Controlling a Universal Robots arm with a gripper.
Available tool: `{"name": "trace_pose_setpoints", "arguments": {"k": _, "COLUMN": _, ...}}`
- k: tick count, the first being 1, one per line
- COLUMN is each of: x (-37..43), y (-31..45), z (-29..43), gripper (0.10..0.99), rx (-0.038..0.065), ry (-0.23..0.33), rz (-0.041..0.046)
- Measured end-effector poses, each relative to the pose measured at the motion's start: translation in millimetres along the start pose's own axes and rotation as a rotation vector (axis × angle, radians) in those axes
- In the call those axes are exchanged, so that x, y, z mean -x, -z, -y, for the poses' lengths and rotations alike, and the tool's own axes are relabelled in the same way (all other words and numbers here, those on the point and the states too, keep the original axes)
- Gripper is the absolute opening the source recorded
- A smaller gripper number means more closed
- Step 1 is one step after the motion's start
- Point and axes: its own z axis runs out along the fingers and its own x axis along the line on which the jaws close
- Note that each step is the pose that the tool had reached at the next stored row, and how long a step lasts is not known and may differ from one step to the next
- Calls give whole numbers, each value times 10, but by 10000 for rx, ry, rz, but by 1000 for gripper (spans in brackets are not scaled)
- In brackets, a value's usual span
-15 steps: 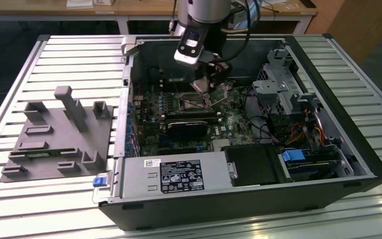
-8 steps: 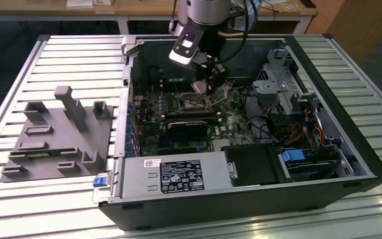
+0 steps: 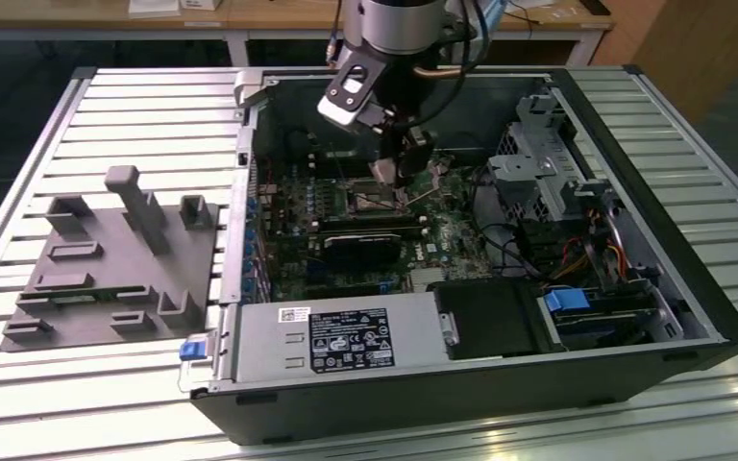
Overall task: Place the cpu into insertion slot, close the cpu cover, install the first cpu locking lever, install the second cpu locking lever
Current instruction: 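Place the cpu into insertion slot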
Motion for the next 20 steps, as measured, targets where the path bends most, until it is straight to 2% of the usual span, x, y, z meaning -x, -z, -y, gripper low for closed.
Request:
{"name": "trace_pose_setpoints", "arguments": {"k": 7, "x": -74, "y": -59, "z": 67, "gripper": 537, "rx": -9, "ry": -218, "rz": 50}}
{"name": "trace_pose_setpoints", "arguments": {"k": 14, "x": -87, "y": -113, "z": 72, "gripper": 537, "rx": -26, "ry": -904, "rz": 113}}
{"name": "trace_pose_setpoints", "arguments": {"k": 20, "x": -158, "y": -181, "z": 66, "gripper": 537, "rx": -43, "ry": -1031, "rz": 217}}
